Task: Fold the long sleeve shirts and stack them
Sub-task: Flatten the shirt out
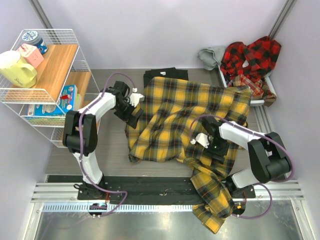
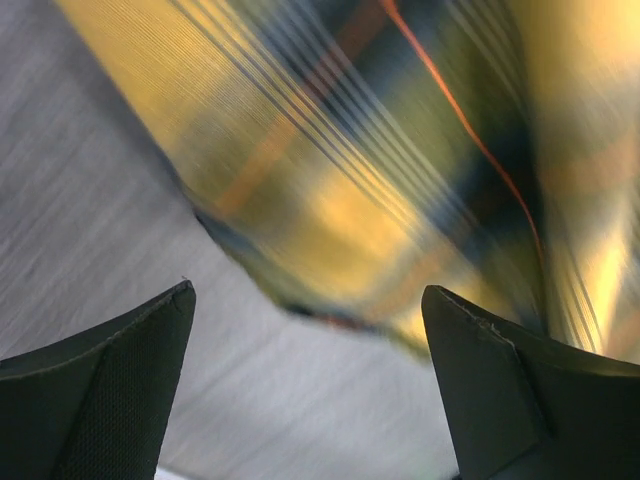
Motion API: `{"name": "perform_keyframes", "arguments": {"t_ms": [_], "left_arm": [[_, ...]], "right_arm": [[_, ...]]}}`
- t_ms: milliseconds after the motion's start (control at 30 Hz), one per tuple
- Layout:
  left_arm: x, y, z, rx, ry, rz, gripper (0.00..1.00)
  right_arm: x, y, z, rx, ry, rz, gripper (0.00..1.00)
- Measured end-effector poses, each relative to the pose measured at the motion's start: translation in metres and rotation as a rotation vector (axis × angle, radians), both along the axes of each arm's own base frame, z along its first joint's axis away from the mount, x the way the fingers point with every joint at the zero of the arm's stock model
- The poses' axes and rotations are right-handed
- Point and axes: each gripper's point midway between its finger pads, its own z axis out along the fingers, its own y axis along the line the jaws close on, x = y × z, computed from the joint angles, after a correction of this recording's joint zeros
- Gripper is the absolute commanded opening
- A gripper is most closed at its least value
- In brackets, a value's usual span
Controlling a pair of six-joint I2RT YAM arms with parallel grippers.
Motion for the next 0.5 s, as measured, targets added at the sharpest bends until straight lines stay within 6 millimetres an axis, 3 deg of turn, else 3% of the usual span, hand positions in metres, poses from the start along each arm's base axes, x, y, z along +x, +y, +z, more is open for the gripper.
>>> {"name": "perform_keyframes", "arguments": {"t_ms": [133, 233, 267, 333, 367, 500], "left_arm": [[0.02, -0.006, -0.026, -0.003, 0.011, 0.132, 0.79], [0.026, -0.005, -0.041, 0.029, 0.02, 0.163, 0.45], [0.027, -0.005, -0.041, 0.034, 0.017, 0.168, 0.26], [0.025, -0.002, -0.044, 0.055, 0.022, 0.17, 0.06], [0.022, 0.003, -0.047, 0.072, 0.024, 0.163, 0.0], [-0.002, 0.03, -0.047, 0.116, 0.032, 0.159, 0.0]], "right_arm": [[0.007, 0.0, 0.009, 0.023, -0.059, -0.016, 0.61], [0.018, 0.0, 0.018, 0.041, -0.106, -0.036, 0.63], [0.022, -0.001, 0.021, 0.045, -0.118, -0.044, 0.63], [0.032, -0.001, 0.027, 0.061, -0.146, -0.068, 0.63], [0.036, -0.001, 0.029, 0.066, -0.156, -0.074, 0.63], [0.044, 0.0, 0.032, 0.085, -0.166, -0.086, 0.63]]}}
